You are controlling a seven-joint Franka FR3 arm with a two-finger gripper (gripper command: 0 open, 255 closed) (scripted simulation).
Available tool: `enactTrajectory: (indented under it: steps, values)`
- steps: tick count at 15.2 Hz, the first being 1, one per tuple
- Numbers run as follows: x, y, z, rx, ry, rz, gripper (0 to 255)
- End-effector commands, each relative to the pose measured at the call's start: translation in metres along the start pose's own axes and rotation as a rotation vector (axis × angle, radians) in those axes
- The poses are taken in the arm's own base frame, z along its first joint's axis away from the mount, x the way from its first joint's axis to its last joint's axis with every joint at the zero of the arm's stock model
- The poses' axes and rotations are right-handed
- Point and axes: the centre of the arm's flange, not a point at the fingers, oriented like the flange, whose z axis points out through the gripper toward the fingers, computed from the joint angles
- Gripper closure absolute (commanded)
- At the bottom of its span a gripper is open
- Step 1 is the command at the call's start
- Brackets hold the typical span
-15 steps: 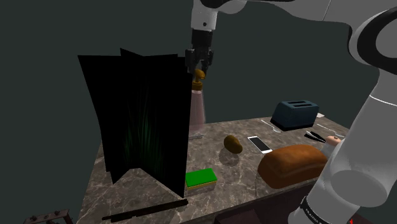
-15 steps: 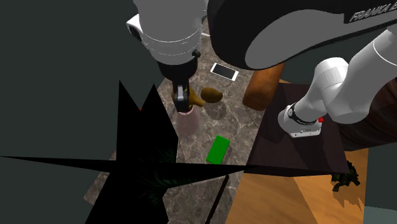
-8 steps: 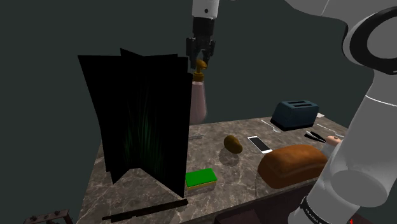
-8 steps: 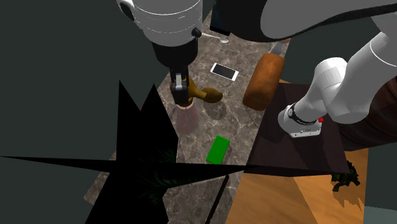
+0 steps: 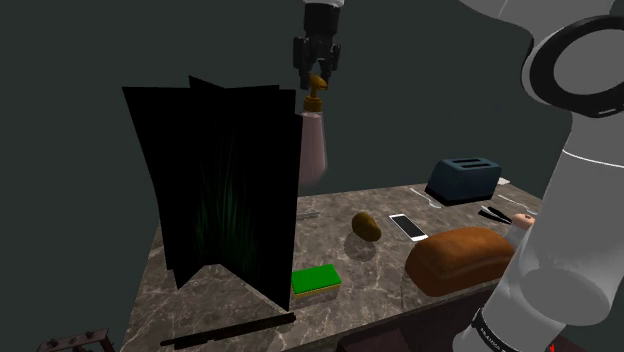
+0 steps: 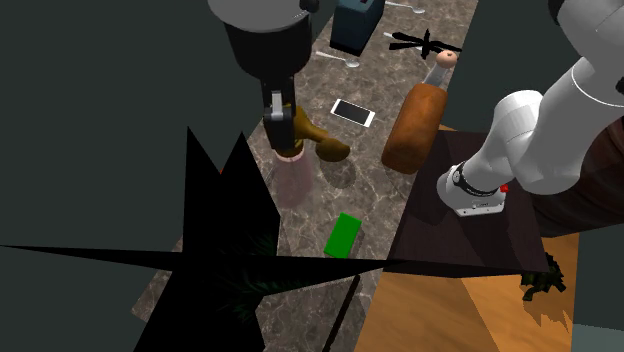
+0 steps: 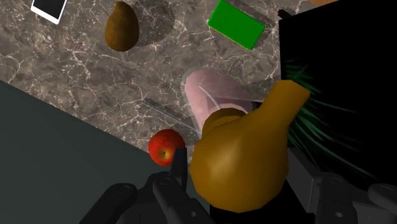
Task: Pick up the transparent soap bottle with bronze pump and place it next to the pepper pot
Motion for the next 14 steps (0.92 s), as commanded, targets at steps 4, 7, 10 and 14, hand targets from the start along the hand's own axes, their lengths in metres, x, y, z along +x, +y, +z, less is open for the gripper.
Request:
enactTrajectory:
  steps: [4,7,10,14]
  values:
    - [-0.02,0.034,-0.009,0.0,0.0,0.0,255]
    - [-0.042,0.068,-0.01,0.0,0.0,0.0,255]
    - [-0.063,0.101,-0.011,0.0,0.0,0.0,255]
    - [-0.091,0.146,-0.012,0.0,0.0,0.0,255]
